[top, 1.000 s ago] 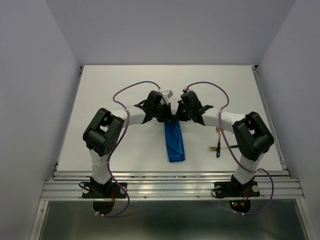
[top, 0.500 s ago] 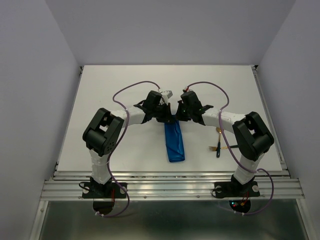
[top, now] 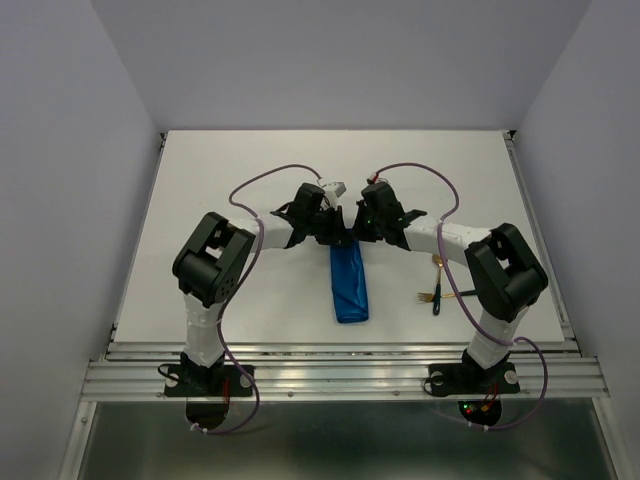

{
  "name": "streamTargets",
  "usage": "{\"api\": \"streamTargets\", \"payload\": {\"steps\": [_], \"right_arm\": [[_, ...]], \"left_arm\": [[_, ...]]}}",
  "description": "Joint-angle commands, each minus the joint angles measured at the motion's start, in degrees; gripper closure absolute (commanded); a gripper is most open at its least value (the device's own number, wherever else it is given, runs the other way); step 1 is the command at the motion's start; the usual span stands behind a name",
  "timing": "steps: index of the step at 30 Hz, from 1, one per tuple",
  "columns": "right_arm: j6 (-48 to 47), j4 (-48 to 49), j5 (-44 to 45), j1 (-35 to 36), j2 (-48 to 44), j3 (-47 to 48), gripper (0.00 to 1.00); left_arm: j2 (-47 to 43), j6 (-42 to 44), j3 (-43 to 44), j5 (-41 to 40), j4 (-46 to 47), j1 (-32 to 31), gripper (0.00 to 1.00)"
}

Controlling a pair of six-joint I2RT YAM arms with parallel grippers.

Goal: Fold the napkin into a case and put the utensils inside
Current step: Stuff the top corner of the smaller-rectangle-folded napkin into the folded napkin.

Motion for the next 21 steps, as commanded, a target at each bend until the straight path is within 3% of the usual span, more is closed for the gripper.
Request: {"api": "streamTargets", "payload": {"steps": [1, 21], "right_arm": [[0.77, 0.47, -0.44, 0.47, 0.18, 2.24, 0.99], [2.26, 0.56, 0.17, 0.47, 0.18, 1.8, 0.99]], "left_arm": [[0.71, -1.08, -0.76, 1.56, 4.39, 0.09, 1.0], [2.3, -5.04, -2.08, -0.9, 10.46, 0.09, 1.0]]}}
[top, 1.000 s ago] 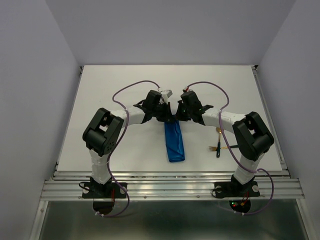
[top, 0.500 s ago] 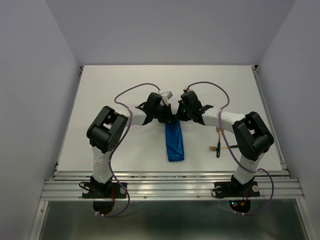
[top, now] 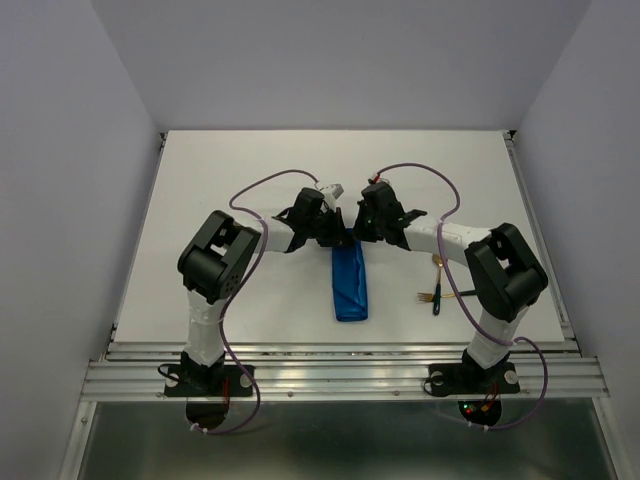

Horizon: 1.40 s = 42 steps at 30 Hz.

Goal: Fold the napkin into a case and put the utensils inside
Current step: Stuff the top corner of the smaller-rectangle-folded napkin into the folded napkin.

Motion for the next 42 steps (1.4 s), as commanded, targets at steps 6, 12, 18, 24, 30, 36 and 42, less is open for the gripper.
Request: {"api": "streamTargets", "payload": {"steps": [6, 12, 18, 24, 30, 36, 42], "right_arm": [[1.24, 0.95, 1.09, 0.54, 0.71, 1.71, 0.99], [0.88, 0.86, 1.54, 0.54, 0.62, 1.71, 0.99], [0.71, 0.77, 0.74, 0.54, 0.8, 2.23, 0.99], [0.62, 0.77, 1.09, 0.54, 0.53, 2.5, 0.99], [0.79, 0.6, 1.27, 0.54, 0.53, 2.5, 0.99], [0.88, 0.69, 1.01, 0.54, 0.8, 2.59, 0.99], [0.71, 0.6, 1.01, 0.54, 0.44, 2.41, 0.99]], "left_arm": [[-7.32, 1.04, 0.04, -0.06, -1.29, 0.16, 1.0], [-10.67, 4.56, 1.44, 0.11, -7.8, 0.25, 1.0], [-11.47, 4.65, -0.49, -1.12, -8.95, 1.04, 1.0], [-8.57, 3.25, -0.23, -1.03, -7.64, 1.13, 1.0], [-11.81, -2.02, -6.79, -3.14, -2.02, 1.13, 1.0], [-15.15, -4.31, -10.76, -8.14, -0.16, 1.39, 1.0], [-17.88, -4.49, -12.36, -9.91, 0.37, 2.8, 1.0]]}}
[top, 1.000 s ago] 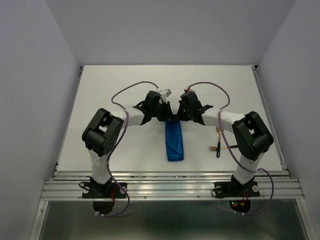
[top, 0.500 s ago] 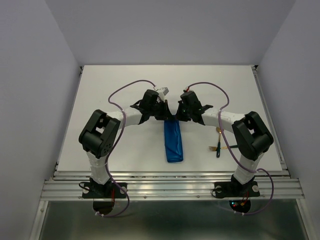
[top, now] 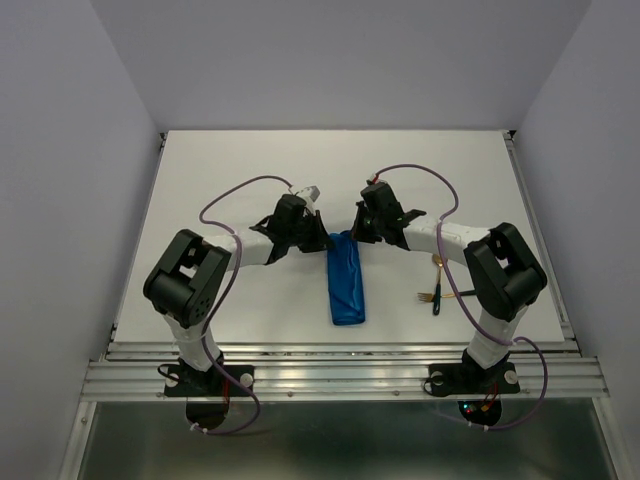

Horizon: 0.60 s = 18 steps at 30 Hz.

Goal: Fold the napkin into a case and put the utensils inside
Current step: Stuff the top corner of the smaller-rectangle-folded napkin into the folded napkin.

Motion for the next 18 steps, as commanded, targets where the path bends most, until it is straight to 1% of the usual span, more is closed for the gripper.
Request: {"api": "streamTargets", "payload": {"steps": [1, 8, 14, 18], "right_arm": [[0.09, 1.08, 0.09, 0.47, 0.14, 2.19, 0.99], [0.09, 1.08, -0.7, 0.47, 0.23, 2.54, 0.99], [-0.26, 0.99, -0.88, 0.47, 0.05, 2.46, 0.99], [-0.08, 0.99, -1.49, 0.47, 0.49, 2.46, 0.99]], "left_arm": [[-3.96, -0.38, -0.38, -2.17, 3.56, 1.05, 1.0], [1.57, 0.24, 3.22, 0.03, 3.21, 0.96, 1.0], [4.65, -0.2, 4.8, 0.11, 4.35, 0.35, 1.0], [7.2, -0.55, 8.4, 1.17, 4.35, -0.88, 1.0]]}}
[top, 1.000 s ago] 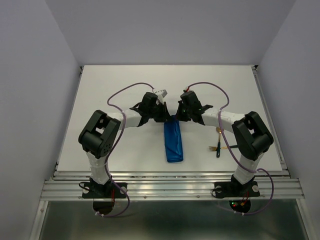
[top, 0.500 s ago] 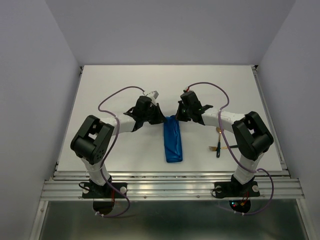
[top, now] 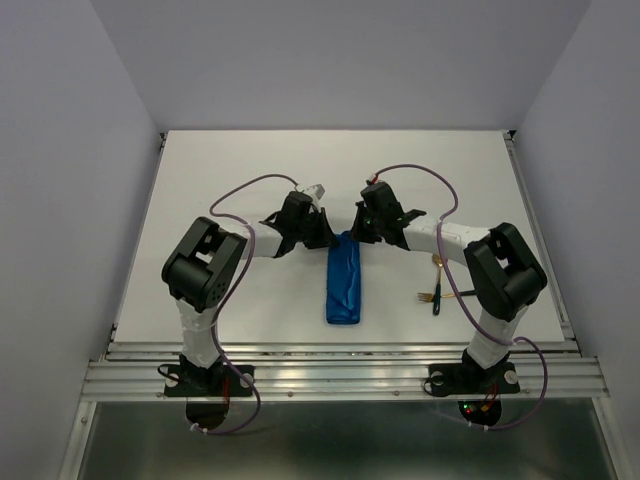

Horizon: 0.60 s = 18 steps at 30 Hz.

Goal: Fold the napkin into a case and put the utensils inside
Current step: Stuff the top corner of the smaller-rectangle-folded napkin into the folded napkin.

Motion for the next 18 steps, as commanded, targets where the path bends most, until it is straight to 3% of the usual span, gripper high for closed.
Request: {"api": "streamTargets", "payload": {"steps": [1, 13, 18], "right_arm": [[0.03, 1.01, -0.86, 0.47, 0.58, 2.46, 0.99], [0.38, 0.93, -0.68, 0.47, 1.45, 2.37, 0.99], [0.47, 1.01, -0.6, 0.47, 1.54, 1.93, 0.99]], "left_arm": [[1.22, -0.14, 4.8, 1.28, 1.99, -1.74, 1.0], [3.41, -0.58, 6.92, 5.5, 2.6, -2.88, 1.0], [-2.2, 0.99, 4.2, 3.75, 1.56, -2.35, 1.0]]}}
